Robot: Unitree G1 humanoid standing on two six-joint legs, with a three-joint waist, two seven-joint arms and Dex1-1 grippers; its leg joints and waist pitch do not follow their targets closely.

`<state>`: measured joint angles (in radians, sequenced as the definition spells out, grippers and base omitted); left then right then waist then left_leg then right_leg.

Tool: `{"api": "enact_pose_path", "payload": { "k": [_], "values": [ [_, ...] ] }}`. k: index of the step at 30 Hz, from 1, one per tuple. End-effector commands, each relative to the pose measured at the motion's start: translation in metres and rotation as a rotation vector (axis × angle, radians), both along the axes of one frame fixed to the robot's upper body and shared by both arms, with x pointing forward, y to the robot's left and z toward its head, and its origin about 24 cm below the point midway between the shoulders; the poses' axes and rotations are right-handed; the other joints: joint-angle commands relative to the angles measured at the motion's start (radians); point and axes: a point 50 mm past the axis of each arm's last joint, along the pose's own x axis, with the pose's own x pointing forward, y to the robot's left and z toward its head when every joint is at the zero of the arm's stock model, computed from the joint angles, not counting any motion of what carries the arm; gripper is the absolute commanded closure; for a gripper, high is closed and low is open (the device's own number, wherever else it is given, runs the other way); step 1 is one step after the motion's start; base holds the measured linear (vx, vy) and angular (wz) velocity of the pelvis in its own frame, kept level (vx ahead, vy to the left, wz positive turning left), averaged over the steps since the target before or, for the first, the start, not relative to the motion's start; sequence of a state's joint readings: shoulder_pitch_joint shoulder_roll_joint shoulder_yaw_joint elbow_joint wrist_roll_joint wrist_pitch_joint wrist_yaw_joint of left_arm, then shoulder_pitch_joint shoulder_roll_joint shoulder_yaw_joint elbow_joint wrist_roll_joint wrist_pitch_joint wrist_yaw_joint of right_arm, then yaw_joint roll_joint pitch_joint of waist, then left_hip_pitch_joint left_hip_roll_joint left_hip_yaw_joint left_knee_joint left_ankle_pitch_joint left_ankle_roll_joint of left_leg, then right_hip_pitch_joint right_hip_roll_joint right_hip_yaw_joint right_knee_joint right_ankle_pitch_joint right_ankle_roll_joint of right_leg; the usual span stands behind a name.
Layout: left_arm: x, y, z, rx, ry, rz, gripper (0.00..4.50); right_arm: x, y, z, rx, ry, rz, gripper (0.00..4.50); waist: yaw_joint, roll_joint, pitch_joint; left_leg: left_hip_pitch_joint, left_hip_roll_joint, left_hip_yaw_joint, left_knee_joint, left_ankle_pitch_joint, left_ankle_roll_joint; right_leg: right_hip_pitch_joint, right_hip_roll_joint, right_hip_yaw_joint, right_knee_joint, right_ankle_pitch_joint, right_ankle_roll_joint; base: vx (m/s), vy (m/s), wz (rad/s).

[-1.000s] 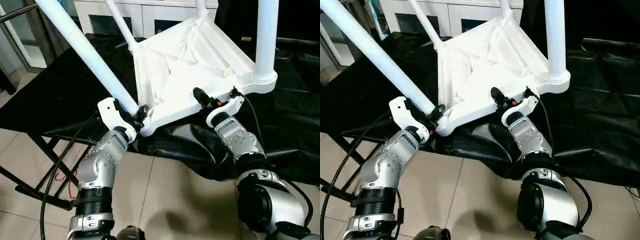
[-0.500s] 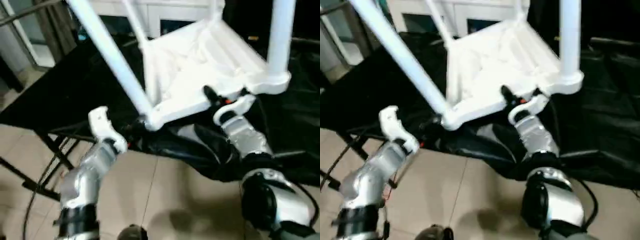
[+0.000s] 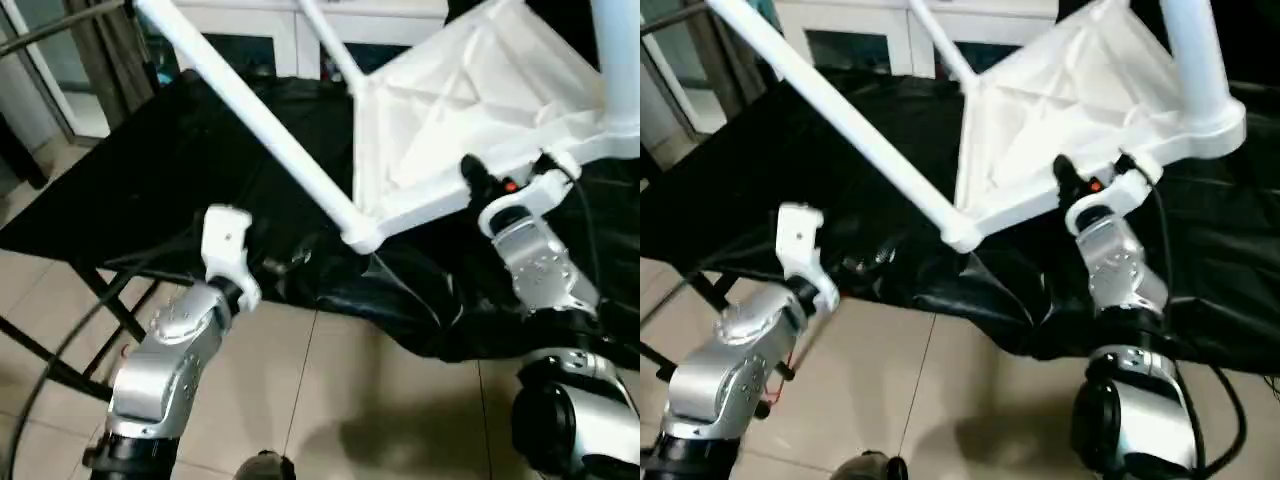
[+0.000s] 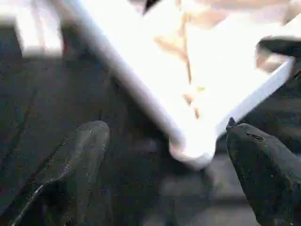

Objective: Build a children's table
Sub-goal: Flip table

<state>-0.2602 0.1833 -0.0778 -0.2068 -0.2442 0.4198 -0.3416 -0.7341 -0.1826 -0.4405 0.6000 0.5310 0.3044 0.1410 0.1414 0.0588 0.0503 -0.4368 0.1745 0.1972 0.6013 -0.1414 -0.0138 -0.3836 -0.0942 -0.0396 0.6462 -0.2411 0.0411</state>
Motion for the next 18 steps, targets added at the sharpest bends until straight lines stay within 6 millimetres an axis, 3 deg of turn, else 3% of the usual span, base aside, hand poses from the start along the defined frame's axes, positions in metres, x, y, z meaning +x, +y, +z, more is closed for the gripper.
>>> {"api": "enact_pose_path", "payload": {
  "k": [1,6,10,11,15,18],
  "values": [
    [0.0,-0.003,0.012,0.042,-0.077,-0.026,0.0,-0.002,-0.013,0.018,-0.209,-0.021,-0.061,2.45,-0.01,-0.014,-0.078,0.05,0.046,-0.024,-0.064,-0.157,-0.025,0.021,-0.041,0.024,-0.078,-0.002,-0.151,0.0,0.0,0.0],
    [0.0,-0.011,0.03,0.124,-0.183,-0.085,0.0,-0.001,-0.017,0.031,-0.334,0.009,-0.071,2.45,-0.012,-0.016,-0.08,0.053,0.043,-0.021,-0.06,-0.154,-0.035,0.02,-0.037,0.026,-0.077,-0.015,-0.136,0.0,0.0,0.0],
    [0.001,-0.015,0.041,0.143,-0.245,-0.111,0.0,0.0,-0.023,0.039,-0.419,0.031,-0.093,2.45,-0.013,-0.017,-0.08,0.051,0.042,-0.021,-0.06,-0.158,-0.038,0.021,-0.038,0.026,-0.077,-0.023,-0.144,0.0,0.0,0.0],
    [0.001,-0.018,0.046,0.16,-0.274,-0.133,0.0,0.001,-0.027,0.042,-0.46,0.039,-0.104,2.45,-0.014,-0.021,-0.08,0.05,0.042,-0.02,-0.059,-0.158,-0.037,0.021,-0.038,0.026,-0.078,-0.022,-0.145,0.0,0.0,0.0],
    [0.0,-0.023,0.053,0.207,-0.323,-0.182,0.0,0.002,-0.034,0.049,-0.537,0.052,-0.131,2.45,-0.011,-0.02,-0.08,0.051,0.042,-0.019,-0.056,-0.147,-0.032,0.02,-0.039,0.027,-0.076,-0.023,-0.151,0.0,0.0,0.0],
    [-0.006,-0.034,0.056,0.262,-0.328,-0.327,0.0,0.005,-0.037,0.057,-0.615,0.069,-0.149,2.45,-0.009,-0.023,-0.081,0.052,0.042,-0.018,-0.054,-0.14,-0.028,0.019,-0.038,0.026,-0.074,-0.019,-0.158,0.0,0.0,0.0]
  ]
}}
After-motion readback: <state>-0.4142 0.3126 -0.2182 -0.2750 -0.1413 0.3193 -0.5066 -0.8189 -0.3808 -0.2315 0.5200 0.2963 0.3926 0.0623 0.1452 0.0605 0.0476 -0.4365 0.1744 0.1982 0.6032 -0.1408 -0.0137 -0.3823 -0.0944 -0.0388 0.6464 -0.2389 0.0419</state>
